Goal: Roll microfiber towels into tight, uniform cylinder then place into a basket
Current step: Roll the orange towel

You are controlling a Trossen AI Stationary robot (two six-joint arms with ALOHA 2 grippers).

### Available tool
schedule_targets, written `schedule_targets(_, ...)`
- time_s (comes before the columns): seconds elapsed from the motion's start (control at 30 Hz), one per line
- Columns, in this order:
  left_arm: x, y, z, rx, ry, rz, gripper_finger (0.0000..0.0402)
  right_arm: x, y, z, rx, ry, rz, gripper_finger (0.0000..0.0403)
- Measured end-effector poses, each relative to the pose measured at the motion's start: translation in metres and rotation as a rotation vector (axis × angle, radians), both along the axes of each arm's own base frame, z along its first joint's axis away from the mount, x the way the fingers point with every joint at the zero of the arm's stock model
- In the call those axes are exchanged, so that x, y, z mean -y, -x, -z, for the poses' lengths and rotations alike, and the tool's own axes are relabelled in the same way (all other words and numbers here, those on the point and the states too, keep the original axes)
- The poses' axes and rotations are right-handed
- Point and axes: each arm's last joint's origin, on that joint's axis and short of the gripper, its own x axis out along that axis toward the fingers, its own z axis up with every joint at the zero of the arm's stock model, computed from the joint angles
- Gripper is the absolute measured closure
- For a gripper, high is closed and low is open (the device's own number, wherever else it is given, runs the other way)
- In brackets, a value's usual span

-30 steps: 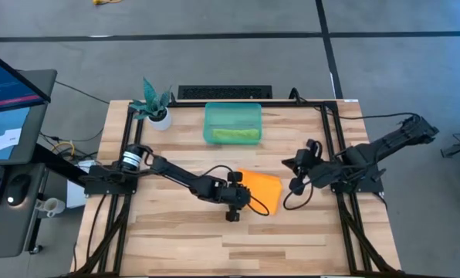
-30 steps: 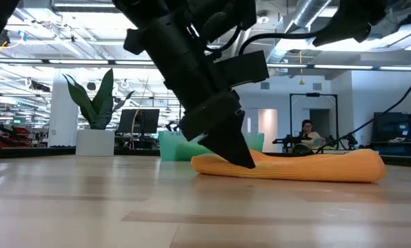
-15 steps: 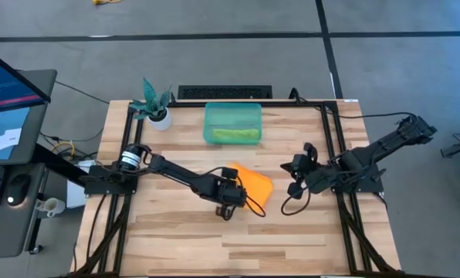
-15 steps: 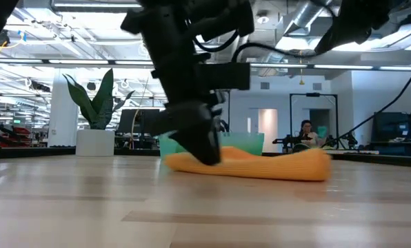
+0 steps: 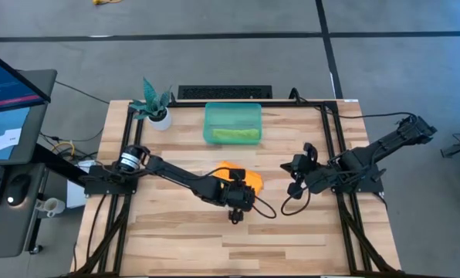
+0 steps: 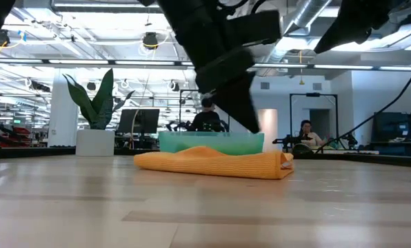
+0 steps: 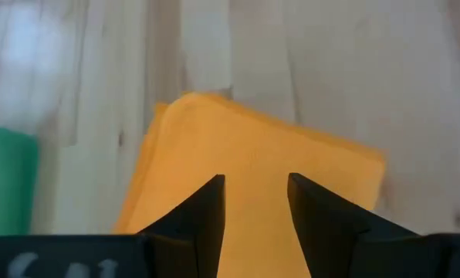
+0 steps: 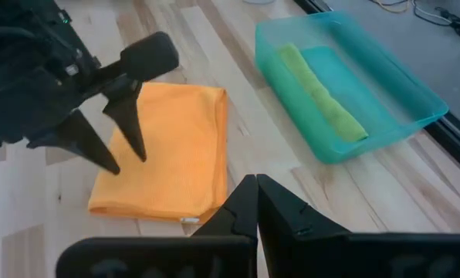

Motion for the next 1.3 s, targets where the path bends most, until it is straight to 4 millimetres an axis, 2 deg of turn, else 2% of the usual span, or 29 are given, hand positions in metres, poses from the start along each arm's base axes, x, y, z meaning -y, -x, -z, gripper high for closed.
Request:
schedule_targets(0.37, 0.012, 0.003, 0.020, 0.113, 0.062, 0.006, 0.0266, 0.000, 0.000, 0.000, 0.005, -0.003, 0.000, 0.0374)
schedule_targets(0.67, 0.013, 0.016, 0.042, 0.081, 0.119, -0.009, 0.0266, 0.000, 0.000, 0.000, 0.005, -0.003, 0.000, 0.0375)
schedule_targets(0.9, 0.013, 0.022, 0.051, 0.042, 0.160, 0.010, 0.0266, 0.000, 0.000, 0.000, 0.007, -0.004, 0.000, 0.0375)
schedule_targets(1.1, 0.024, 0.029, 0.051, -0.042, 0.145, 0.172, 0.0266, 0.000, -0.001, -0.001, 0.008, -0.005, 0.000, 0.0374)
schedule_targets(1.3, 0.046, 0.041, 0.047, -0.133, 0.100, 0.278, 0.0266, 0.000, -0.001, -0.001, 0.008, -0.005, 0.000, 0.0376)
